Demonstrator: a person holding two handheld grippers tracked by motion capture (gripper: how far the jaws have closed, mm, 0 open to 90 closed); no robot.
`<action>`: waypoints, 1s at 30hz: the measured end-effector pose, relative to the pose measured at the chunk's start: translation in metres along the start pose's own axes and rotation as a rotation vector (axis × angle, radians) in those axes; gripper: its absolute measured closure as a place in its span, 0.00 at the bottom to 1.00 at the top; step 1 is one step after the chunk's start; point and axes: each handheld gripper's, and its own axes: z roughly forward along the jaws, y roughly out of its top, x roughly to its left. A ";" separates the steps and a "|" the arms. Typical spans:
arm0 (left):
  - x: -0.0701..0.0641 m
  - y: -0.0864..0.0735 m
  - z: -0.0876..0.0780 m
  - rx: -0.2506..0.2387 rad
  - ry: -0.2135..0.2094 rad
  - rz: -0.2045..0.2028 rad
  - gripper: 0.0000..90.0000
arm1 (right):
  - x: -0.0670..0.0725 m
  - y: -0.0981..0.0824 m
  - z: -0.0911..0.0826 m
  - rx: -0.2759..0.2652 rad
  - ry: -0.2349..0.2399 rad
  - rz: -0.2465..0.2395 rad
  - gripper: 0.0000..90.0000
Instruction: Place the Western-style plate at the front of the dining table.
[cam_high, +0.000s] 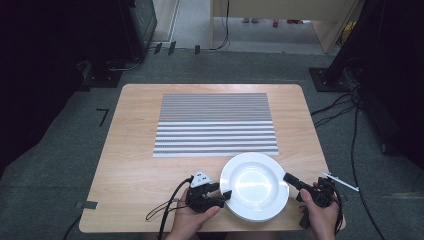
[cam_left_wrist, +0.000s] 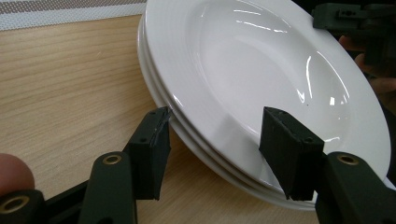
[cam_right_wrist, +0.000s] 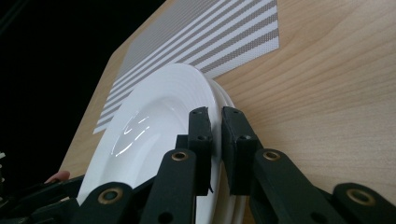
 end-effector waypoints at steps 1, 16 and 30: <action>0.000 0.000 0.000 0.000 0.000 0.000 0.49 | 0.000 0.000 0.000 0.000 0.000 0.000 0.93; -0.001 -0.001 0.001 -0.019 0.019 -0.011 0.50 | 0.003 -0.004 0.002 -0.034 0.059 0.017 0.92; -0.001 -0.003 -0.001 -0.077 0.040 -0.045 0.61 | 0.009 -0.007 0.007 -0.112 0.088 -0.029 0.92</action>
